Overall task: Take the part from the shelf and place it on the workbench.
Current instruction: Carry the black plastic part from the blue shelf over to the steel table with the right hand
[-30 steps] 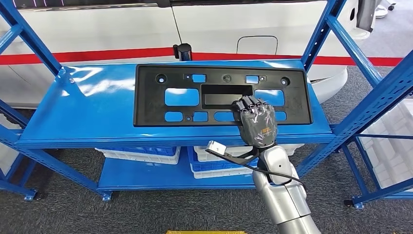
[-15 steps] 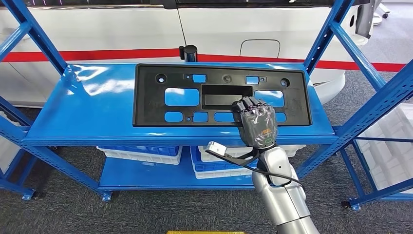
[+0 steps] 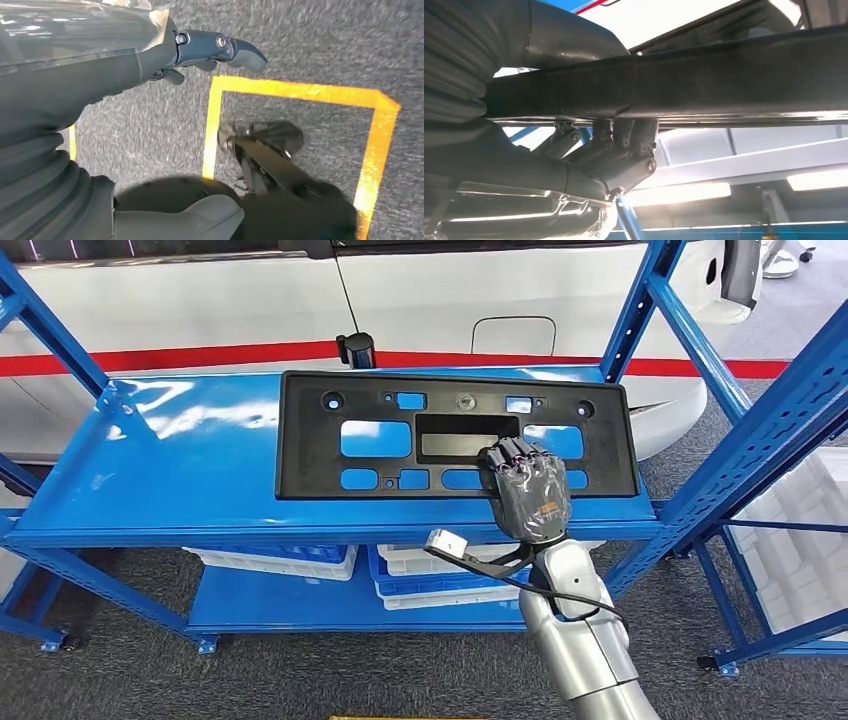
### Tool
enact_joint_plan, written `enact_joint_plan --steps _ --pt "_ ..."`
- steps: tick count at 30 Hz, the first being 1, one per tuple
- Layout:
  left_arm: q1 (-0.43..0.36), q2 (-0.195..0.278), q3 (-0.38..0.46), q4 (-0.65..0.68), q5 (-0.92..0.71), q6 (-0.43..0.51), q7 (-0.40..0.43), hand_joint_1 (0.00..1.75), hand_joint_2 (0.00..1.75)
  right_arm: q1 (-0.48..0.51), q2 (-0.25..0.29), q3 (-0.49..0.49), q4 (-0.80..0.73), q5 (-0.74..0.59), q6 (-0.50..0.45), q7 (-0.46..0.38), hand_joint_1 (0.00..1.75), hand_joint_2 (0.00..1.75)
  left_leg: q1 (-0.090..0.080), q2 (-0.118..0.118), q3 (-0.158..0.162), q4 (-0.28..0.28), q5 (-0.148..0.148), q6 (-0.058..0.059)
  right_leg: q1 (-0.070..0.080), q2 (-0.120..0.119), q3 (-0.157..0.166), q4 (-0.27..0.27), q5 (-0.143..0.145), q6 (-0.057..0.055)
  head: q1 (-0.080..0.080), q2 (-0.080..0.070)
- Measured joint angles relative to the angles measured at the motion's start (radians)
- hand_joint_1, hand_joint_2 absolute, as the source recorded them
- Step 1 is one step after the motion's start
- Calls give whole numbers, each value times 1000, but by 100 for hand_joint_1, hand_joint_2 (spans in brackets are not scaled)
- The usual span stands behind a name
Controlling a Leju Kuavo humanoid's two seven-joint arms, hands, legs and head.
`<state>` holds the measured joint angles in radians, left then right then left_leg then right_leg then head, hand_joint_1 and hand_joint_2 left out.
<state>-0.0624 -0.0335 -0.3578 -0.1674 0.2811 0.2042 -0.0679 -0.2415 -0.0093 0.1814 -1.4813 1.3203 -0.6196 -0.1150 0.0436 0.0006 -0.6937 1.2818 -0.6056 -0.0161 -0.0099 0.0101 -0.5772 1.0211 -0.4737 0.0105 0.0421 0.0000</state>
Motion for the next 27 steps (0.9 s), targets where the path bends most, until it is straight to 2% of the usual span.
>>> enact_joint_plan --steps 1,2,4,5,6,7,8,10,11,12,14,15,16,17,19,20,21,22,24,26,27 --pt "1 0 0 0 0 1 0 0 175 0 0 0 2 0 0 -1 175 175 -10 -1 -12 18 5 14 11 0 1 0 0 -6 0 0" --pt "2 0 0 0 0 2 0 0 175 0 0 0 3 0 0 -1 175 175 -21 -2 -2 -8 30 32 22 1 2 0 -1 -11 0 0" --pt "1 4 0 0 0 3 0 0 175 -1 0 0 5 0 -1 -1 175 175 -45 -2 57 -134 94 77 39 3 6 0 -3 -17 2 0" --pt "1 6 0 0 0 3 0 0 175 -2 0 0 5 0 -3 -1 175 175 -54 1 84 -191 115 93 45 3 6 1 -4 -19 5 0" --pt "0 7 0 0 -1 3 -1 0 175 -3 0 0 6 0 -4 -1 175 175 -61 5 100 -227 124 102 46 1 5 1 -4 -20 7 0" --pt "-1 9 0 0 -1 3 -2 0 175 -4 0 0 7 -1 -6 -1 175 175 -66 9 106 -241 124 104 44 -1 3 2 -4 -20 9 0" --pt "-2 8 0 0 -1 4 -3 0 175 -5 1 0 7 -1 -7 -2 175 175 -69 11 108 -249 129 99 43 -2 2 2 -4 -19 9 0" --pt "-2 7 0 0 -1 4 -3 0 175 -6 2 1 8 -1 -8 -2 175 175 -61 10 116 -269 140 90 45 -5 -3 10 -10 -16 8 0" --pt "-1 6 0 0 0 4 -3 0 175 -8 1 1 8 -1 -9 -2 175 175 -53 11 121 -279 145 86 45 -5 -13 31 -23 -13 9 0" --pt "-2 5 0 0 0 4 -4 0 175 -10 1 1 8 -2 -9 -1 175 175 -45 12 124 -287 150 81 42 -5 -33 74 -44 -9 10 0" --pt "-2 3 0 0 0 4 -4 0 175 -11 -1 2 9 -2 -10 -1 175 175 -34 12 124 -290 153 77 23 -4 -92 201 -96 5 14 0" --pt "-2 2 0 0 0 4 -4 0 175 -9 -2 2 10 -3 -11 -1 175 175 -29 13 123 -290 152 72 11 -5 -118 255 -112 16 14 0" --pt "-2 1 0 1 0 5 -4 0 175 -8 -2 2 12 -3 -11 -1 175 175 -21 13 123 -290 151 66 -1 -5 -128 275 -113 32 14 0" --pt "-2 0 0 1 0 6 -4 0 175 -7 -3 2 13 -3 -11 -1 175 175 -12 12 124 -289 150 57 -14 -7 -117 249 -95 53 14 0" --pt "-2 0 0 0 0 7 -4 0 175 -7 -3 3 13 -3 -12 -1 175 175 5 11 127 -286 146 34 -38 -12 -49 106 -35 99 15 0" --pt "-3 2 0 0 0 8 -5 0 175 -7 -3 4 13 -3 -13 -1 175 175 9 10 128 -284 144 22 -41 -10 -15 41 -13 111 17 0" --pt "-3 3 0 1 -1 10 -6 0 175 -6 -3 5 12 -3 -14 -1 175 175 10 8 127 -283 143 10 -42 -6 3 3 -3 111 19 0" --pt "-3 5 0 1 -2 11 -7 0 175 -4 -3 5 11 -3 -15 -1 175 175 9 6 126 -285 145 0 -40 -2 9 -9 -3 102 19 0" --pt "-2 3 0 1 -3 12 -10 0 175 -1 -4 6 9 -3 -17 -1 175 175 11 4 128 -292 150 -15 -34 3 3 -3 -3 72 19 0" --pt "-2 2 0 1 -3 13 -11 0 175 0 -4 6 5 -3 -18 -1 175 175 16 5 119 -272 131 -20 -31 4 2 -2 -2 47 17 0" --pt "-2 2 0 1 -3 13 -11 0 175 0 -4 6 3 -3 -19 -1 175 175 15 6 101 -230 105 -18 -28 4 3 -4 -1 34 16 0"
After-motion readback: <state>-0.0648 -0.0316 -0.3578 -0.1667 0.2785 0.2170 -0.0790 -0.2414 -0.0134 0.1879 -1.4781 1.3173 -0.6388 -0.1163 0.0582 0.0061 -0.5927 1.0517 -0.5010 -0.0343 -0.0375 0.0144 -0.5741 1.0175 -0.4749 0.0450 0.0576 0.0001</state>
